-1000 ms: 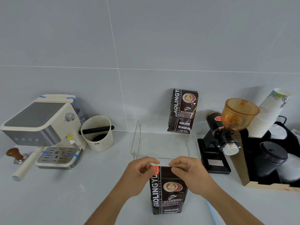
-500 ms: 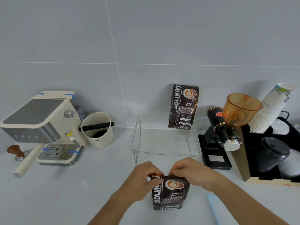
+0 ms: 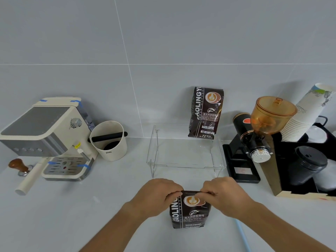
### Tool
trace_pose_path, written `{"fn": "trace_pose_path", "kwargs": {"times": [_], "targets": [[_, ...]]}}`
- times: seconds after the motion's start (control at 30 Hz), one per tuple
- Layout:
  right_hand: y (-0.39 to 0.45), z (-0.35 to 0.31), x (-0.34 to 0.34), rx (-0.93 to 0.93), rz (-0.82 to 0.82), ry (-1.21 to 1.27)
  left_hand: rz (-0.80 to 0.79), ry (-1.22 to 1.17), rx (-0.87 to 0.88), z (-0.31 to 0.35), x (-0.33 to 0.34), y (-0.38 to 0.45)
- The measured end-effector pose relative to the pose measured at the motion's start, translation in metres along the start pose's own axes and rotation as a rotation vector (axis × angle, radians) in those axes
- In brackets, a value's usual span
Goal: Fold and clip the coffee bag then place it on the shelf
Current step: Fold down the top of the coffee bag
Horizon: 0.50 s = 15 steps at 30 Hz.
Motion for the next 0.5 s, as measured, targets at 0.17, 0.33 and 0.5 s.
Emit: {"fn": "trace_pose_path", "kwargs": {"times": [0.17, 0.33, 0.5], "targets": [[-0.006, -0.001, -0.008, -0.135, -0.08, 0.013, -0.012, -0.025, 0.02, -0.001, -0.002, 0.005], [-0.01, 0.019, -0.01, 0.028, -0.069, 0.159, -0.044, -0.054, -0.029, -0.003, 0.004, 0.006], [-0.026, 0.041, -0.025, 0.265, 0.102, 0.328, 0.001, -0.11, -0.082, -0.008, 0.004, -0.004]]}}
Point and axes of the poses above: each hand's wrist, its own y-axis towards the middle knuckle, its own x-axis out of the palm, z = x × y, the point moved 7 cm from there along y, towards the middle knuckle, and after that the axes turned 4 degrees about x, right-handed, at the moved point
